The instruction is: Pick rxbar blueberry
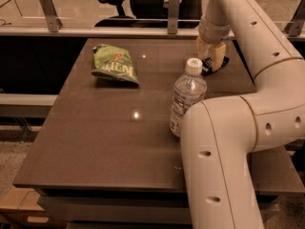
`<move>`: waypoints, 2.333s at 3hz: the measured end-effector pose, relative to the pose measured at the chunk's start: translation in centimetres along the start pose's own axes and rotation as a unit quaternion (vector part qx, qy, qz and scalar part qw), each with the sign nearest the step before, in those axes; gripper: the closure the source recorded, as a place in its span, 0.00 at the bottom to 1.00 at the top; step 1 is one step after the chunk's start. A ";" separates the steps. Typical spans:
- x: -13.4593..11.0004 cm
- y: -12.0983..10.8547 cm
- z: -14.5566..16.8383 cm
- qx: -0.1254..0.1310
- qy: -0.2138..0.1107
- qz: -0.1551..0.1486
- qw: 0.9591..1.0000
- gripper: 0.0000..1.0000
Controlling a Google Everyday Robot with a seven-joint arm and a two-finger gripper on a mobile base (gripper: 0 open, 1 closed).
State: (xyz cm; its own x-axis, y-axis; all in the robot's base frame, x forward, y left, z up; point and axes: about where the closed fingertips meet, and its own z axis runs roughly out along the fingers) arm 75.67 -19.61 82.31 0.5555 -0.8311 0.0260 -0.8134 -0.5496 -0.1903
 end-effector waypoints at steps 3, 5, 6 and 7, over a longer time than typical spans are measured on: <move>0.4 -0.8 -2.5 0.031 0.017 0.037 0.999 1.00; -0.3 0.0 -5.8 0.045 0.016 0.067 0.997 1.00; -1.3 0.7 -8.8 0.071 0.003 0.069 0.995 1.00; -2.5 1.6 -12.2 0.093 0.008 0.074 0.993 1.00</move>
Offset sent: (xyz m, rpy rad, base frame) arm -0.0152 -0.0027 0.0346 0.0151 -0.0397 -0.0944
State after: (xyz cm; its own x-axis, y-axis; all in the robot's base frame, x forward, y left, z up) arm 70.91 -19.41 93.92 0.4285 -0.9035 -0.0006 -0.8391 -0.3977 -0.3712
